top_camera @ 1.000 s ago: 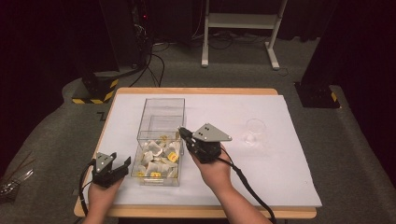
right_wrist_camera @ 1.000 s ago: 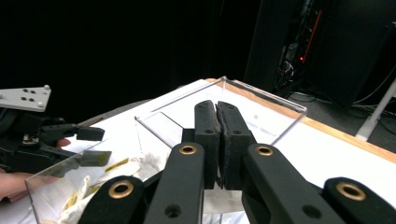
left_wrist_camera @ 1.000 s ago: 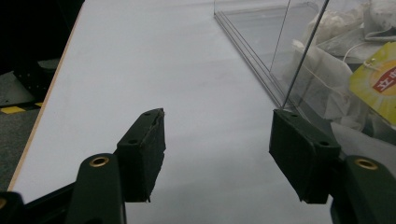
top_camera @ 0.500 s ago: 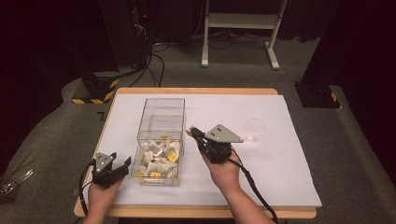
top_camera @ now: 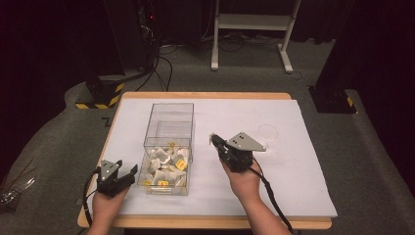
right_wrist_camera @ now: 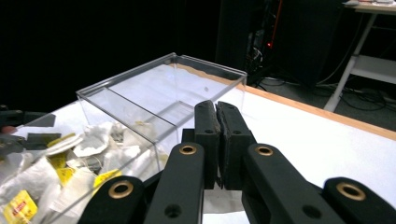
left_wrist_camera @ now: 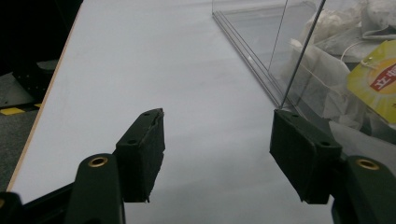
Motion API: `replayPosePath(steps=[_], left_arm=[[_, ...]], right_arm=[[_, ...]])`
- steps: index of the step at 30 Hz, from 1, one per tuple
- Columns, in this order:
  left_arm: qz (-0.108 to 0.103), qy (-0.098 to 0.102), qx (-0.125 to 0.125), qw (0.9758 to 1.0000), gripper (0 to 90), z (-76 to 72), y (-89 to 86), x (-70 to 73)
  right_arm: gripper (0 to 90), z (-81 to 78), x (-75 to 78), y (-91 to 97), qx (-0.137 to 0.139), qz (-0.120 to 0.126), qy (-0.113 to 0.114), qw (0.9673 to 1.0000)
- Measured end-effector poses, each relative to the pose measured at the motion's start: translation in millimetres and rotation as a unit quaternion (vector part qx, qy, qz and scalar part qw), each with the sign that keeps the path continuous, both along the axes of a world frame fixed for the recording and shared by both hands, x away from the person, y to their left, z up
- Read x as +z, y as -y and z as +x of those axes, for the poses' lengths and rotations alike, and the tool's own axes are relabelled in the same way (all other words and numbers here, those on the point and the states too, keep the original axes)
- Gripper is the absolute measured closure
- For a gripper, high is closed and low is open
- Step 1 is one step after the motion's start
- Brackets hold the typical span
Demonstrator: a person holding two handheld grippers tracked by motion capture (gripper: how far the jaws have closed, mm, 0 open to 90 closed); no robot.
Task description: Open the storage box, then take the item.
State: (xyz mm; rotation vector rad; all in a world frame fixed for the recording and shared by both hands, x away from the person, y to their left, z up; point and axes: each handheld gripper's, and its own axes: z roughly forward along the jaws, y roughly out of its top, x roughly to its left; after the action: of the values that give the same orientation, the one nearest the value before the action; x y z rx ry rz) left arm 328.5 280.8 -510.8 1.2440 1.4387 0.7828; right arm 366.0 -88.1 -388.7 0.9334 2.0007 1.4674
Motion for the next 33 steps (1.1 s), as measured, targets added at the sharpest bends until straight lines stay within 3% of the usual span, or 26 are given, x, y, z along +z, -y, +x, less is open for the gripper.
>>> replayPosePath(steps=[11,21,33], left_arm=[[-0.003,-0.005,0.001,1.0000,35.6,1.1,0.2,-0.3],[0.011,-0.011,-0.007,0.9999,35.6,0.9,1.2,-0.8],[0.014,-0.014,-0.012,0.9997,35.3,0.9,1.5,-1.2]], right_arm=[[87.6,5.8,-2.0,19.6,-0.027,-0.004,-0.005,0.9996],[87.6,13.4,0.0,42.3,-0.057,0.005,0.000,0.9984],[87.6,33.7,-0.1,59.4,-0.090,-0.006,0.005,0.9959]])
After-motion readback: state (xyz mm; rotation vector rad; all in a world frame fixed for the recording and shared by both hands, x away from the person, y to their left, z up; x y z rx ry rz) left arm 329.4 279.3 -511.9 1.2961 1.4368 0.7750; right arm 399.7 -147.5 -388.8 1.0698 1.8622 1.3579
